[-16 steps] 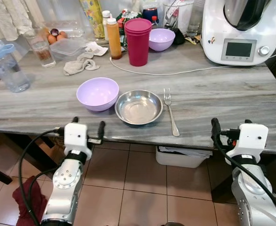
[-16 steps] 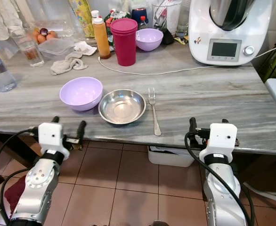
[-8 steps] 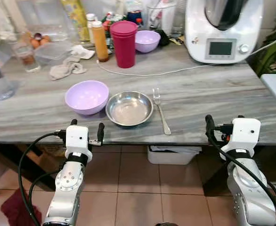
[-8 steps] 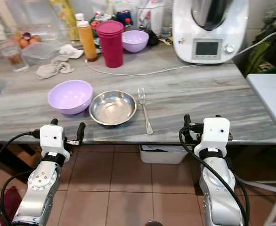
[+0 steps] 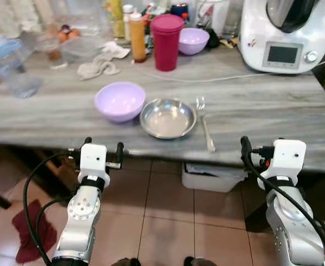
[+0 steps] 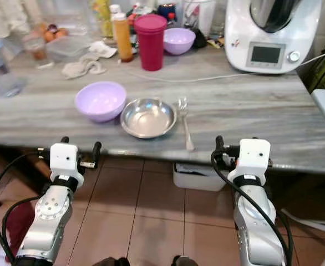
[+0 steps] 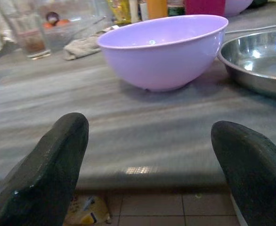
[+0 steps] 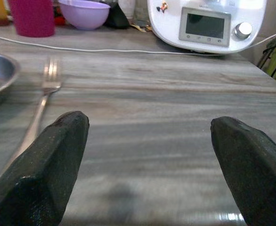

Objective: Setting the table

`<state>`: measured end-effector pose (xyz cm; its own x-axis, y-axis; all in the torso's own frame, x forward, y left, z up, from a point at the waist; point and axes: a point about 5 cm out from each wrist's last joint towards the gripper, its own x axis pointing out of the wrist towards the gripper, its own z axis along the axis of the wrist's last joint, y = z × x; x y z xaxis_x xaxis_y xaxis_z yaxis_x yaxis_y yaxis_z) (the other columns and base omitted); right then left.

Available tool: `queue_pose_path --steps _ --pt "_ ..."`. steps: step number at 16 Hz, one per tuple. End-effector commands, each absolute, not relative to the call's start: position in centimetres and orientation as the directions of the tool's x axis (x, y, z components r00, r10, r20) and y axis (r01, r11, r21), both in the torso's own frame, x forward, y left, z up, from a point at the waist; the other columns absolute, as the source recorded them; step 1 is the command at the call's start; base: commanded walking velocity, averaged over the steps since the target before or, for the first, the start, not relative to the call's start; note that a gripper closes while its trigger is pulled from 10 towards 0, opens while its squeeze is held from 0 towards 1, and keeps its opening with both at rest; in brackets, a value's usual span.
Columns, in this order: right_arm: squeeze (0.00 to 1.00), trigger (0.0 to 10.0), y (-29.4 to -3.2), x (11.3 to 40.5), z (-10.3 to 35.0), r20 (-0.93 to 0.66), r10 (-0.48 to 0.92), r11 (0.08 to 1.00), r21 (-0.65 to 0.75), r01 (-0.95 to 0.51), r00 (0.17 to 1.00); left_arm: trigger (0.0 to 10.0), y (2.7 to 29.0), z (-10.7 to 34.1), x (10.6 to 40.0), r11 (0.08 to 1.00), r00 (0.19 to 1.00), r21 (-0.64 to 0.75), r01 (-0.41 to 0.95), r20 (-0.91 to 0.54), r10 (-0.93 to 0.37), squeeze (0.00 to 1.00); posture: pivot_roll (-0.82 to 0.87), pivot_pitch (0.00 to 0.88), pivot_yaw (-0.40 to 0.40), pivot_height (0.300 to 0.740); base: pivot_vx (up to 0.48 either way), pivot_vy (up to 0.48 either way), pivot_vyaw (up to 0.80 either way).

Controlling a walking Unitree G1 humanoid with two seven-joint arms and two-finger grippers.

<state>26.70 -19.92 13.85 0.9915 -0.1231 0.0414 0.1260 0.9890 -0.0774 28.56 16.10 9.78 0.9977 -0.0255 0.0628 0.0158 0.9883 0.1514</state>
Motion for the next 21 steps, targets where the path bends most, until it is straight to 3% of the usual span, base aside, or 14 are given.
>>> queue_pose_path --steps 1,6,10,14,21 --pt "0.00 10.0 -20.1 26.7 14.2 0.051 -0.140 0.988 -0.054 0.142 0.989 10.0 16.2 9.5 28.6 0.987 0.999 0.160 0.016 0.045 -0.023 0.00 -0.27 0.080 0.035 0.740 -0.300 0.000 0.00" --pt "0.00 10.0 -20.8 27.0 14.0 0.020 -0.184 0.983 -0.001 0.184 0.983 10.0 15.8 9.5 28.7 0.987 0.999 0.156 0.024 0.044 -0.031 0.00 -0.27 0.079 0.034 0.740 -0.297 0.000 0.00" --pt "0.00 10.0 -20.9 27.4 14.0 0.016 -0.194 0.975 -0.110 0.195 0.981 10.0 15.6 9.5 28.9 0.987 0.998 0.159 0.033 0.046 -0.040 0.00 -0.27 0.077 0.035 0.740 -0.298 0.000 0.00" --pt "0.00 10.0 -20.9 27.4 13.8 0.008 -0.180 0.981 -0.077 0.180 0.984 10.0 15.4 9.5 29.1 0.986 0.997 0.162 0.044 0.050 -0.053 0.00 -0.28 0.070 0.036 0.740 -0.296 0.000 0.00" --pt "0.00 10.0 -20.7 27.5 13.9 0.005 -0.170 0.984 -0.059 0.170 0.985 10.0 14.8 9.9 29.3 0.985 0.988 0.116 0.129 0.067 -0.138 0.00 -0.28 0.064 0.038 0.740 0.000 0.000 -0.17"
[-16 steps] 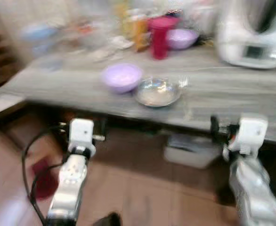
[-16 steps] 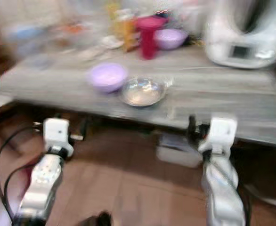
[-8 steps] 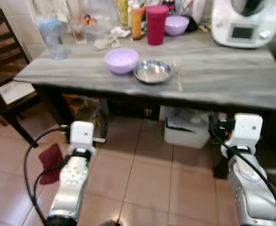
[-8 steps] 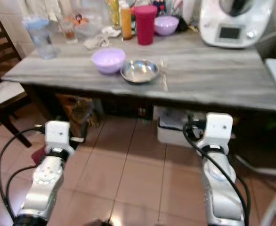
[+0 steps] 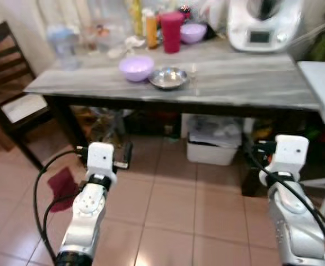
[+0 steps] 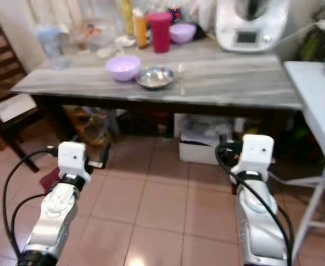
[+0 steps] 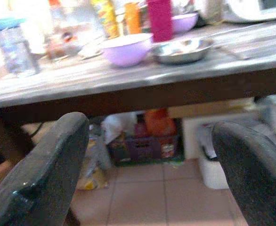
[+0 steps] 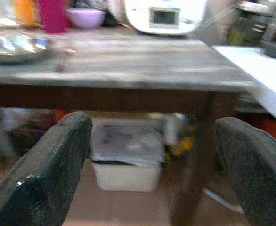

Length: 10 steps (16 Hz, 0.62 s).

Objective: Setting the table

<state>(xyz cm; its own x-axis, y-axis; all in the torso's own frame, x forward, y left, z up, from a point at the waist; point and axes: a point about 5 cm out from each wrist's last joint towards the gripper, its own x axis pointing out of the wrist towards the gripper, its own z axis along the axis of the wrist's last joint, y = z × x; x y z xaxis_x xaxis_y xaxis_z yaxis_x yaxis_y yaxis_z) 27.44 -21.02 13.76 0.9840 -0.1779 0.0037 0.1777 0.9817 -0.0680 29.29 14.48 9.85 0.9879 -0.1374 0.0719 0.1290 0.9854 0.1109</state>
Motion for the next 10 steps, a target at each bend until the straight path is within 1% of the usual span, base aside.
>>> queue_pose_path --steps 1,2,3,10 --pt "0.00 10.0 -20.67 27.52 13.87 0.007 -0.170 0.984 -0.059 0.170 0.985 10.0 14.55 9.83 29.28 0.984 0.986 0.102 0.144 0.066 -0.152 0.00 -0.28 0.066 0.038 0.740 0.000 0.000 -0.72" --pt "0.00 10.0 -20.65 27.49 13.87 0.008 -0.167 0.984 -0.060 0.167 0.986 10.0 14.41 9.85 29.23 0.984 0.986 0.100 0.147 0.067 -0.154 0.00 -0.28 0.067 0.037 0.740 0.000 0.000 -0.47" --pt "0.00 10.0 -20.60 27.48 13.85 0.008 -0.165 0.984 -0.060 0.165 0.986 10.0 14.36 9.81 29.21 0.984 0.986 0.099 0.148 0.067 -0.155 0.00 -0.28 0.067 0.037 0.740 0.000 -0.244 0.00" --pt "0.00 10.0 -20.46 27.42 13.61 -0.005 -0.155 0.987 -0.048 0.155 0.988 10.0 14.30 9.66 29.13 0.984 0.985 0.090 0.156 0.061 -0.162 0.00 -0.28 0.071 0.039 0.740 0.000 -0.405 0.00"
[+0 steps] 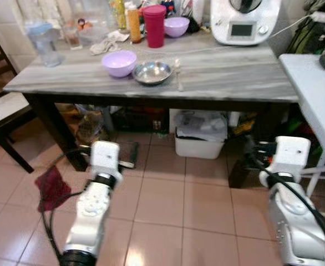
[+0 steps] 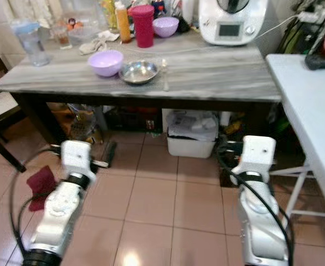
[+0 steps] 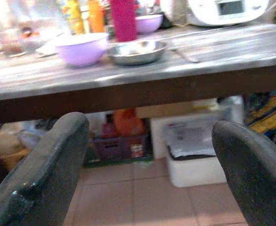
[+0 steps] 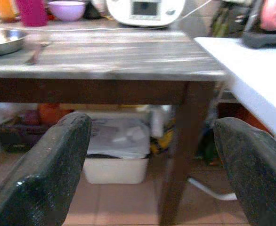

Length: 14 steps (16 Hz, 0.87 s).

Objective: Setting the table

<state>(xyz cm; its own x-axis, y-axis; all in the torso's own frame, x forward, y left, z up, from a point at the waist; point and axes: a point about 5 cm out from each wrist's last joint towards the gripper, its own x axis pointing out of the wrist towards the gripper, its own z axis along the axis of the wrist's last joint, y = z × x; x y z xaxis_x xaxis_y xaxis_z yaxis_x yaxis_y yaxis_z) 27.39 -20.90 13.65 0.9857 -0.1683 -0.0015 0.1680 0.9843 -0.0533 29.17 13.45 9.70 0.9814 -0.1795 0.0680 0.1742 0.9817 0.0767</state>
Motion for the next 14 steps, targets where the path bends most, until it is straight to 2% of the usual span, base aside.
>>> queue_pose_path --steps 1,4,8,14 --pt "0.00 10.0 -20.41 27.46 13.68 -0.003 -0.157 0.987 -0.042 0.156 0.988 10.0 14.39 9.66 29.18 0.983 0.985 0.090 0.159 0.059 -0.165 0.00 -0.28 0.078 0.042 0.740 0.000 -0.416 -0.54" --pt "0.00 10.0 -20.34 27.43 13.74 0.000 -0.156 0.987 -0.038 0.156 0.988 10.0 14.29 9.68 29.17 0.981 0.983 0.086 0.171 0.057 -0.177 0.00 -0.28 0.078 0.045 0.740 0.000 -0.412 0.00" --pt "0.00 10.0 -20.28 27.46 13.73 -0.002 -0.156 0.987 -0.033 0.155 0.988 10.0 14.19 9.65 29.21 0.980 0.981 0.084 0.180 0.054 -0.185 0.00 -0.29 0.078 0.044 0.740 0.000 -0.413 -0.67" --pt "0.00 10.0 -20.04 27.69 13.99 0.011 -0.142 0.989 -0.039 0.142 0.990 10.0 13.76 9.80 29.27 0.980 0.980 0.076 0.186 0.060 -0.191 0.00 -0.29 0.078 0.042 0.740 0.000 -0.412 0.00"
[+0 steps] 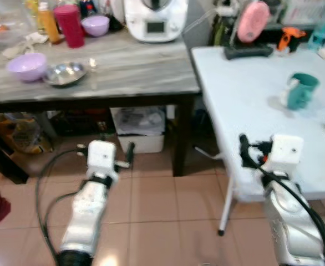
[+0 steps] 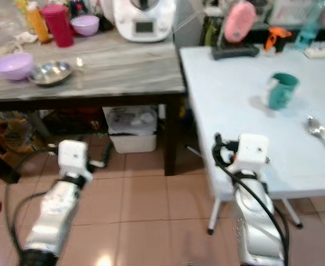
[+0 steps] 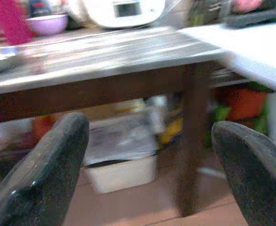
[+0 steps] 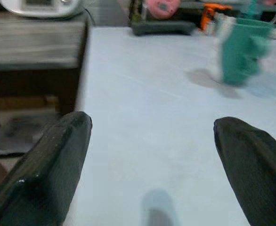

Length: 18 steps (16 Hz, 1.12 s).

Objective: Setting the table

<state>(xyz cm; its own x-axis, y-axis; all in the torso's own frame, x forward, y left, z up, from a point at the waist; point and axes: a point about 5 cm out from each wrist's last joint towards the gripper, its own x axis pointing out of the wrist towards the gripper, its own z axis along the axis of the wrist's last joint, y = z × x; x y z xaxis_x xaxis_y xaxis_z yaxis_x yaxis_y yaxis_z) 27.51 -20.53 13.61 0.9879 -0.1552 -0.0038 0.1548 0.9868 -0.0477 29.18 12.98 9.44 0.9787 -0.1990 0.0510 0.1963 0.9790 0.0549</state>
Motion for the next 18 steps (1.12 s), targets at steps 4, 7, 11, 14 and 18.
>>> queue_pose_path --steps 4,7,11,14,18 --pt "0.00 10.0 -19.89 27.71 14.23 0.027 -0.130 0.990 -0.057 0.131 0.991 10.0 13.51 9.87 29.47 0.979 0.979 0.072 0.191 0.061 -0.196 0.00 -0.29 0.079 0.043 0.740 0.000 -0.410 0.33" --pt "0.00 10.0 -20.02 27.73 14.18 0.027 -0.137 0.989 -0.055 0.138 0.990 10.0 13.29 9.82 29.48 0.978 0.978 0.072 0.196 0.060 -0.201 0.00 -0.29 0.075 0.047 0.740 0.000 -0.399 0.39" --pt "0.00 10.0 -20.03 27.80 14.05 0.026 -0.149 0.987 -0.050 0.150 0.989 10.0 13.24 9.88 29.55 0.976 0.976 0.075 0.205 0.059 -0.210 0.00 -0.29 0.075 0.051 0.740 0.000 -0.392 0.00" --pt "0.00 10.0 -19.94 27.88 14.19 0.036 -0.148 0.988 -0.037 0.150 0.988 10.0 13.26 9.84 29.50 0.975 0.976 0.078 0.208 0.056 -0.213 0.00 -0.28 0.075 0.050 0.740 0.000 -0.389 0.00" --pt "0.00 10.0 -19.86 28.01 14.23 0.040 -0.150 0.988 -0.035 0.151 0.988 10.0 13.11 9.66 29.26 0.973 0.974 0.081 0.214 0.051 -0.219 0.00 -0.28 0.080 0.048 0.740 0.000 -0.366 0.00"
